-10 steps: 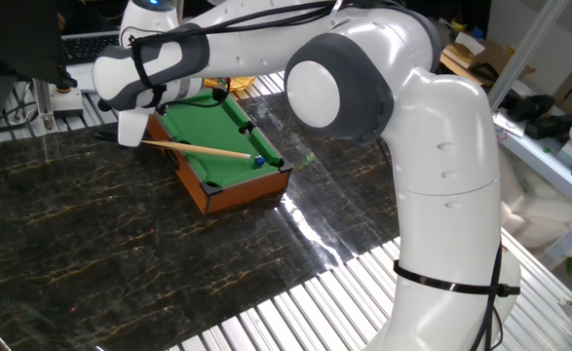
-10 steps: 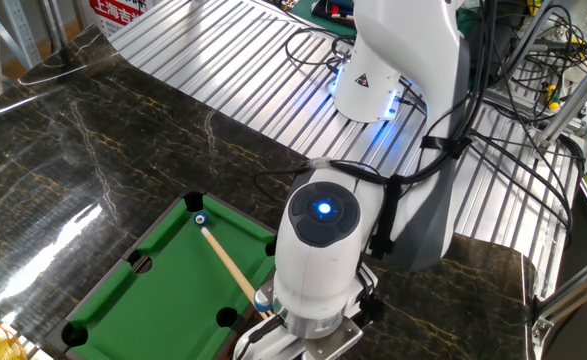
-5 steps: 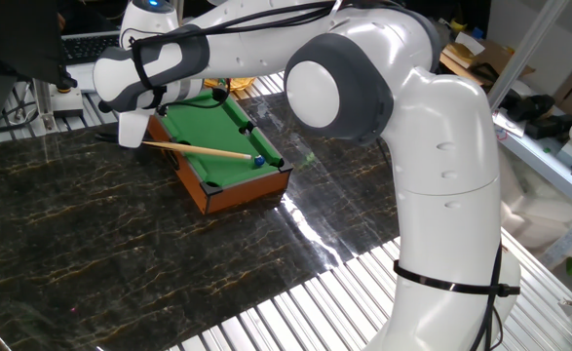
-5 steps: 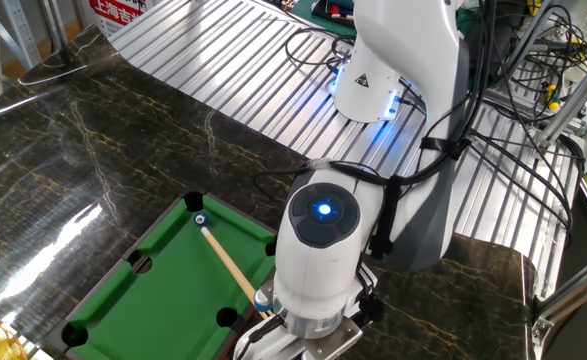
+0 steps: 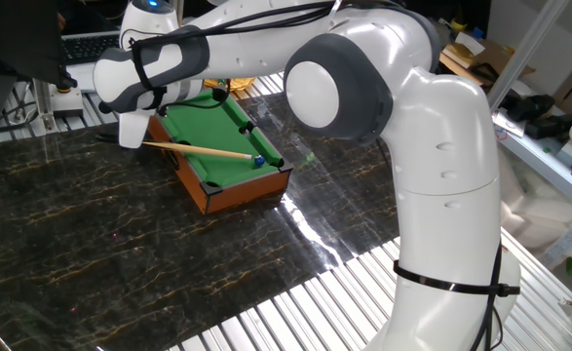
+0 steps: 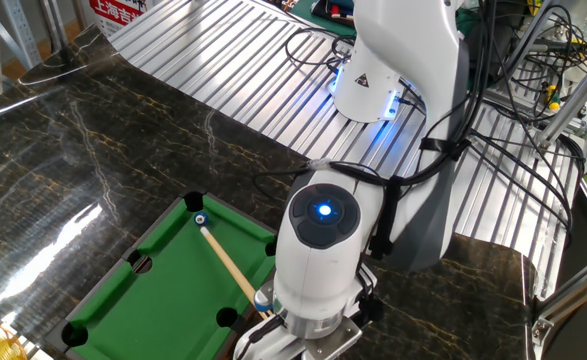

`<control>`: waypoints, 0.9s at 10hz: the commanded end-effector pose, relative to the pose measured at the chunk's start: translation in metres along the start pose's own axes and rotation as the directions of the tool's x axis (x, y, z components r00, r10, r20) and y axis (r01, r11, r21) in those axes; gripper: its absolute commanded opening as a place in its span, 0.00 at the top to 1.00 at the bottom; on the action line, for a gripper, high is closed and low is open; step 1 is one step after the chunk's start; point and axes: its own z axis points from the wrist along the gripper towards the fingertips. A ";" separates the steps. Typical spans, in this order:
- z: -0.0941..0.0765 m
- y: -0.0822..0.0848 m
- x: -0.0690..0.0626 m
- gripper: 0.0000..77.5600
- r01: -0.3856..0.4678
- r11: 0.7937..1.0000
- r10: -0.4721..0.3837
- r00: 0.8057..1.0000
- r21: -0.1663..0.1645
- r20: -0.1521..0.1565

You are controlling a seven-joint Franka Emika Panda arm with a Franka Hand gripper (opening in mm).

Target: Hit the pool ball

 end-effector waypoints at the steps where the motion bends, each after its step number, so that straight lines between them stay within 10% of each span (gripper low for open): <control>1: -0.006 0.010 -0.004 0.99 -0.063 0.998 0.064 0.998 -0.031 0.015; 9: -0.014 0.016 -0.028 0.99 -0.060 0.998 0.061 0.998 -0.033 0.019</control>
